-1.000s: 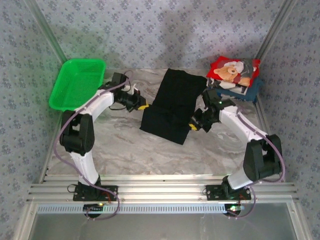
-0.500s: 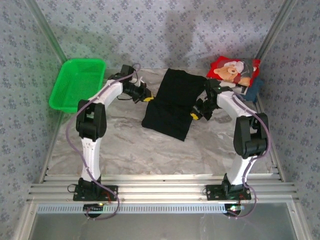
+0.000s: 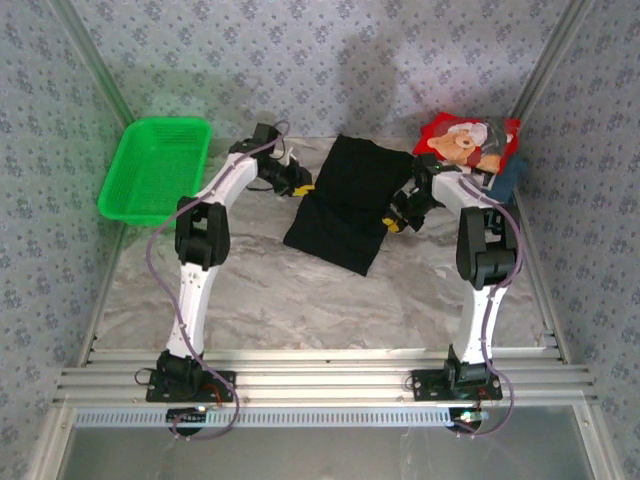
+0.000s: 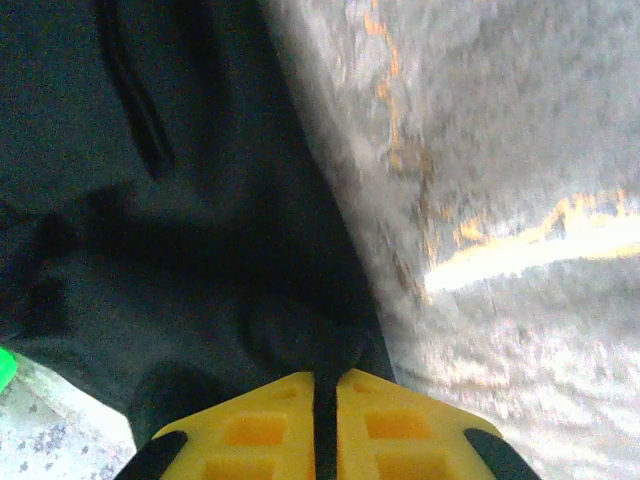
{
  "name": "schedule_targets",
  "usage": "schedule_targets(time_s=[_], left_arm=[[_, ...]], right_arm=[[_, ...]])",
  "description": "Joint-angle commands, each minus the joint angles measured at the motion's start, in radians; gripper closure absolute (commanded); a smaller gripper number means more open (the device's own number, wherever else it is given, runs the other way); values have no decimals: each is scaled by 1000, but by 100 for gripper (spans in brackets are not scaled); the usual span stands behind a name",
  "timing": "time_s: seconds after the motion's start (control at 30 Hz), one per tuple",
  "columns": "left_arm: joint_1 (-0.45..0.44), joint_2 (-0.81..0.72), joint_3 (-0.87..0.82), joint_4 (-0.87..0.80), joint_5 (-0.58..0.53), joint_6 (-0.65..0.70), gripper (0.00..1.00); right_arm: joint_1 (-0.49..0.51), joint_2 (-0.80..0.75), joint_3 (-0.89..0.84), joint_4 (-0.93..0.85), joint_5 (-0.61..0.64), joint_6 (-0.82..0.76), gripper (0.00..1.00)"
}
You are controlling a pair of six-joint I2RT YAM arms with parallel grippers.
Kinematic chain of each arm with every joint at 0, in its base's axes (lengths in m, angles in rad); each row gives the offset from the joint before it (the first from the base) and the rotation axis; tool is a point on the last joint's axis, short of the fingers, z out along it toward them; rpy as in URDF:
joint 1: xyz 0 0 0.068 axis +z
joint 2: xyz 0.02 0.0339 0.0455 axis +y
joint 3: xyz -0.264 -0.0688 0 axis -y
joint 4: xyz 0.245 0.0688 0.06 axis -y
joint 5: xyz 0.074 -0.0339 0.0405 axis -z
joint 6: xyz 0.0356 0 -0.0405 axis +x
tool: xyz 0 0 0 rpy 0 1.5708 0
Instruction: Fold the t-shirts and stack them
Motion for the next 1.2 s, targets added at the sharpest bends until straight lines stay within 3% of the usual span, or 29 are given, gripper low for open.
schedule_targets(time_s=[0.0,0.13,0.23,0.33,0.47,0.53,0.67,0.77,0.93,1.17], left_arm=[[2,26,51,91,19,-87,53],[-3,17,210,37,15,-120,44],[-3,-60,233,-32,-13,-81,40],[-4,-174,137,-69,-55,-39,39],[-15,-355,-153,26,-71,-25,39],[-34,-422,-288,66,-83,-14,44],[-73,-485,-559,217,-53,-72,74],[-109,-483,-638,278,-52,-92,89],[-166,-448,-678,322,-40,-100,96],[-177,-404,-761,362,-129,-97,97]], right_arm=[[-29,64,87,40,-31,-15,75],[-53,53,177,94,-24,-21,69],[-63,-16,201,105,-4,-57,66],[-59,-94,180,99,16,-88,62],[-17,-197,73,93,5,-120,65],[19,-230,10,93,2,-129,71],[109,-225,-91,127,-4,-135,85],[159,-174,-118,172,-1,-109,93],[196,-82,-123,292,23,-46,99],[200,51,-51,304,42,-35,100]])
